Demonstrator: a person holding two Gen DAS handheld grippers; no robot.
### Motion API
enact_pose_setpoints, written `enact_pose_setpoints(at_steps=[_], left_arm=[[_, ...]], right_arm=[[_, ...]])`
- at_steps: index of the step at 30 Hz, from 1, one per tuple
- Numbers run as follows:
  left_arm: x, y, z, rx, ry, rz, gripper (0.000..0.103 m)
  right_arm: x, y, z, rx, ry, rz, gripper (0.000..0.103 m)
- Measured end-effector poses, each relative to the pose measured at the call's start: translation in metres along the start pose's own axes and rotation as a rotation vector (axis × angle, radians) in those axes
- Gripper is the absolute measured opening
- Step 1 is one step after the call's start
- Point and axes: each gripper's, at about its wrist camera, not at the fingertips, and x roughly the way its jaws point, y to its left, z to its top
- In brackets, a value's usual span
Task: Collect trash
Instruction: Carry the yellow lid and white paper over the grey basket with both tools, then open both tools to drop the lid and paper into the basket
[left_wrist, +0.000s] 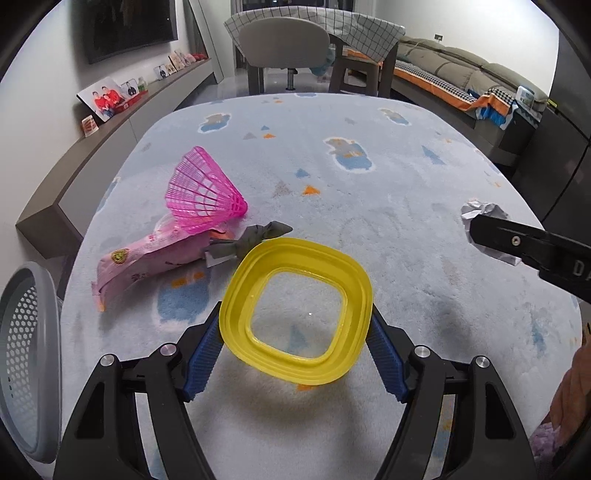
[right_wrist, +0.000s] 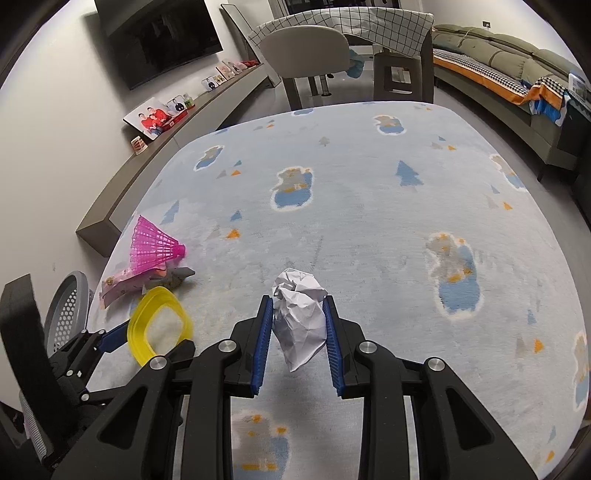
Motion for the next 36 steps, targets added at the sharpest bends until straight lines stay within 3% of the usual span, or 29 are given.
enact_pose_setpoints(at_steps=[11, 19, 28, 36], left_arm=[[-0.073, 0.072, -0.016, -0.080, -0.114, 0.118, 0.071], [-0.113, 0.146, -0.036, -0.179, -0.147, 0.212, 0.071], [-0.136, 0.228, -0.066, -0.274, -0.126, 0.355, 0.071], [-0.139, 0.275, -0.086, -0.334, -0.100, 0.414, 0.071]], right_arm=[[0.007, 0.076, -0.009, -0.110, 0.026, 0.056, 0.027], [0.009, 0.163, -0.009, -0.221, 0.034, 0.144, 0.027], [0.011, 0.268, -0.014, -0.344, 0.043, 0.275, 0.027], [0.029, 0.336, -0.023, -0.429, 0.079, 0.344, 0.027]])
